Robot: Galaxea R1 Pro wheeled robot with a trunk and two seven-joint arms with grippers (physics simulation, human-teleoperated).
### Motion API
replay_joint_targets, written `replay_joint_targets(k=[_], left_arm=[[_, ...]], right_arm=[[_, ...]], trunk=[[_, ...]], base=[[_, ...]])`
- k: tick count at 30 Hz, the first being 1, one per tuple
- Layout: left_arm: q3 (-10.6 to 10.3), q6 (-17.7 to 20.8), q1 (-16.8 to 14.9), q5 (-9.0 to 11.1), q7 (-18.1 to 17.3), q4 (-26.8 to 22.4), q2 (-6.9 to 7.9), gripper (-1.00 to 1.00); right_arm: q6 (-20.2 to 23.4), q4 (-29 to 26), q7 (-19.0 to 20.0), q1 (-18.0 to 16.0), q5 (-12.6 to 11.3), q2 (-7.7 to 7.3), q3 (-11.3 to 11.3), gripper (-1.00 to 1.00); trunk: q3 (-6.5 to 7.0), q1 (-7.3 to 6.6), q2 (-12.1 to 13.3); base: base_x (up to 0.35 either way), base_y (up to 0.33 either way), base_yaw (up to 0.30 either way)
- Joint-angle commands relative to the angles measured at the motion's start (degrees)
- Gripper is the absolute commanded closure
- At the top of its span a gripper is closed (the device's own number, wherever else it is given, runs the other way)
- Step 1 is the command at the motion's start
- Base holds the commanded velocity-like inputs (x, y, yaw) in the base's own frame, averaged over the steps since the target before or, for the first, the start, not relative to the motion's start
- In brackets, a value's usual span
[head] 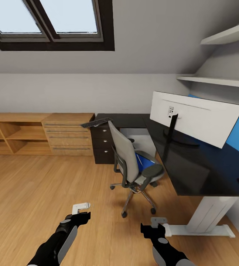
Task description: In the bedroom, organize the workspace by keeping the computer under the desk, ensuring the monitor is on the desk, placing the keyboard on the desk next to the monitor, placing the mouse on the desk next to the keyboard, moving the folder from the swivel chair onto the desk next to the mouse, stacking the notebook on top of the folder with the pen on top of the notebook, and positioning the swivel chair next to the desk.
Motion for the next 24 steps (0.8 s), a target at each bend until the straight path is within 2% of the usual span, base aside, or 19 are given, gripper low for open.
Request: replay_joint_targets(k=[1, 24], left_arm=[[-0.2, 0.2, 0.0, 0.6, 0.5, -0.1, 0.04, -1.00], [-0.5, 0.2, 0.0, 0.5, 0.5, 0.1, -0.22, -1.00]], right_arm=[[-0.2, 0.0, -0.2, 0.0, 0.2, 0.02, 0.0, -1.00], [-1.1, 0.1, -0.3, 0.0, 0.2, 0.02, -0.1, -1.00]], trunk=[[-0.24, 0.22, -0.4], [-3.36, 5.28, -9.7]], base=[[0.000, 0.000, 0.000], [0.000, 0.000, 0.000]])
